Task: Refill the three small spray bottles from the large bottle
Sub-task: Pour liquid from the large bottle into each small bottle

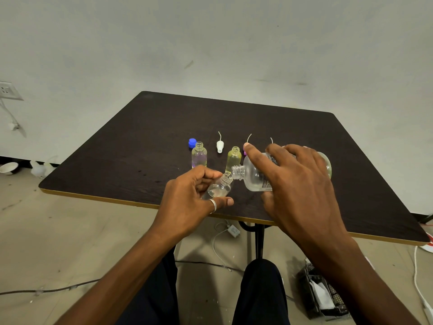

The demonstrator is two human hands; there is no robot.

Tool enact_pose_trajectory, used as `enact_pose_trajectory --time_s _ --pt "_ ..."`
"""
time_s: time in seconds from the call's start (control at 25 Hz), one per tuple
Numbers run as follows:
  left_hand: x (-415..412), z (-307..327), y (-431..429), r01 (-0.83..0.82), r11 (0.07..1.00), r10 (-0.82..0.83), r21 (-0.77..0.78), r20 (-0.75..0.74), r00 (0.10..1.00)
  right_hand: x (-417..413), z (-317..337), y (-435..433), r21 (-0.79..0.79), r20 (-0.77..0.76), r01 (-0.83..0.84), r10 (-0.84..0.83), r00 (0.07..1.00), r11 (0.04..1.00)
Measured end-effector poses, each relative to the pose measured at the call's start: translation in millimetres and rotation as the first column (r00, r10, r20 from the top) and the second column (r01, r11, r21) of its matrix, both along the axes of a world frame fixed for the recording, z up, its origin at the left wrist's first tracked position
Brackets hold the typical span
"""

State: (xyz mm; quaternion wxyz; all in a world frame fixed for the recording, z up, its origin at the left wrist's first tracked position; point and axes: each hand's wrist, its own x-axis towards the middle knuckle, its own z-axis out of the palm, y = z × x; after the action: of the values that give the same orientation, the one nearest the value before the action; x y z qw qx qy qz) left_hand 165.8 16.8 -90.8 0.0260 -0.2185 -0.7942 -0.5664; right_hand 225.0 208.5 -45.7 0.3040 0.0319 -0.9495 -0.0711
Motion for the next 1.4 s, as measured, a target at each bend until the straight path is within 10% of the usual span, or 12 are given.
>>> enact_pose_trajectory --time_s 1.4 --pt "-0.4 -1.6 -0.4 0.001 1.000 -0.001 0.003 0.017 1.000 1.5 1.4 -1.8 0.013 0.011 0.005 -0.005 1.000 1.000"
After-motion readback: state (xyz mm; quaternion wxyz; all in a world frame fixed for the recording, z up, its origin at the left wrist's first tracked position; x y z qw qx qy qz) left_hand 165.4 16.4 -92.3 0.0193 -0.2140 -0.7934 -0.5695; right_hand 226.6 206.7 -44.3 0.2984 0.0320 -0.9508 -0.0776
